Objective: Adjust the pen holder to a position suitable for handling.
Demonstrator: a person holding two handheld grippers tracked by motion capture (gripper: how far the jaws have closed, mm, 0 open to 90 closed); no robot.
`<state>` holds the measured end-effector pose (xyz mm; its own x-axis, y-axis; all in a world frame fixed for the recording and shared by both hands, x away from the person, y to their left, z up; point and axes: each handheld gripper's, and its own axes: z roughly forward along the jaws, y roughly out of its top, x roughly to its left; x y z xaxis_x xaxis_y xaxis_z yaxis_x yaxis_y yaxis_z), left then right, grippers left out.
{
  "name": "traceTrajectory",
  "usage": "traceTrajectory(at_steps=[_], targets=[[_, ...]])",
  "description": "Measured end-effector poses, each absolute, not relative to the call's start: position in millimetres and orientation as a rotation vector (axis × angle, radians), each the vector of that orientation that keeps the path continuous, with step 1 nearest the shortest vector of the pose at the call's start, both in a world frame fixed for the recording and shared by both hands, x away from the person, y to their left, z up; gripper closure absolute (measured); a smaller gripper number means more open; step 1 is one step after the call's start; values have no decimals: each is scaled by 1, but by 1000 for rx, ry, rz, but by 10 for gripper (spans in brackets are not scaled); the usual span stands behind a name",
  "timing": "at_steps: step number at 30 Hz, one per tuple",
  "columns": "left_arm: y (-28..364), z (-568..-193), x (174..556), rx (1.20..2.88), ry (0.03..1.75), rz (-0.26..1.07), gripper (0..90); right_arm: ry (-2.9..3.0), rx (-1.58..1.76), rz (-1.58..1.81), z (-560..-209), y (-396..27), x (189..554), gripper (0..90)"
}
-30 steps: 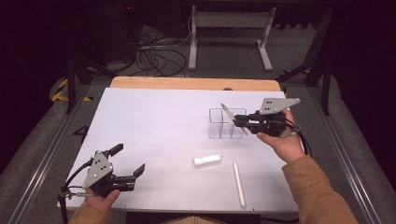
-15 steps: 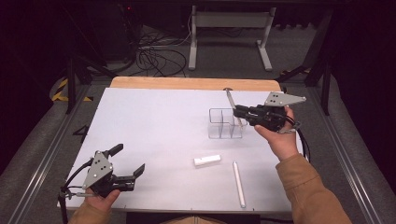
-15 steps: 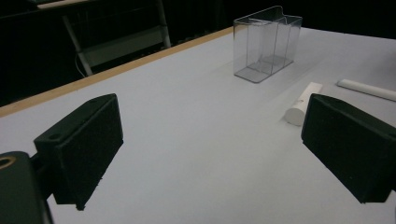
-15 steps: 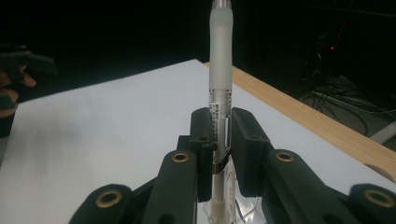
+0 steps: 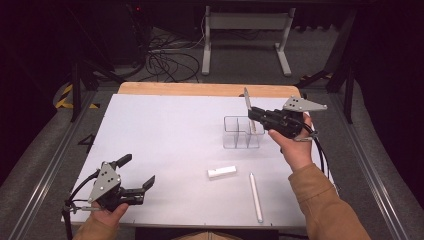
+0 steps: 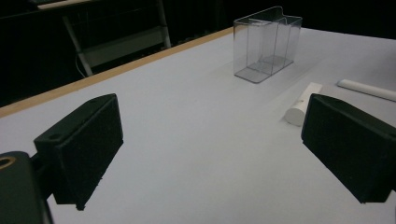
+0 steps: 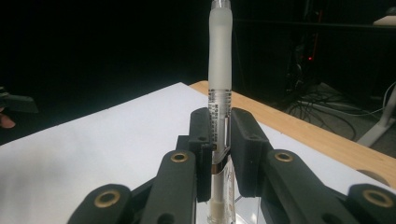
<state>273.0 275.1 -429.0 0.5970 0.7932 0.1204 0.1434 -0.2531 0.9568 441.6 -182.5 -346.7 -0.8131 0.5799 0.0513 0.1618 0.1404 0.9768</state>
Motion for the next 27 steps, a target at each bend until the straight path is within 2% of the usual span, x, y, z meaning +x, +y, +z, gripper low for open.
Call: traceTrajectory(at_steps=[27], targets=[[277, -429, 273, 1737, 776, 746, 61, 1962, 789, 1764, -366, -153, 464, 797]])
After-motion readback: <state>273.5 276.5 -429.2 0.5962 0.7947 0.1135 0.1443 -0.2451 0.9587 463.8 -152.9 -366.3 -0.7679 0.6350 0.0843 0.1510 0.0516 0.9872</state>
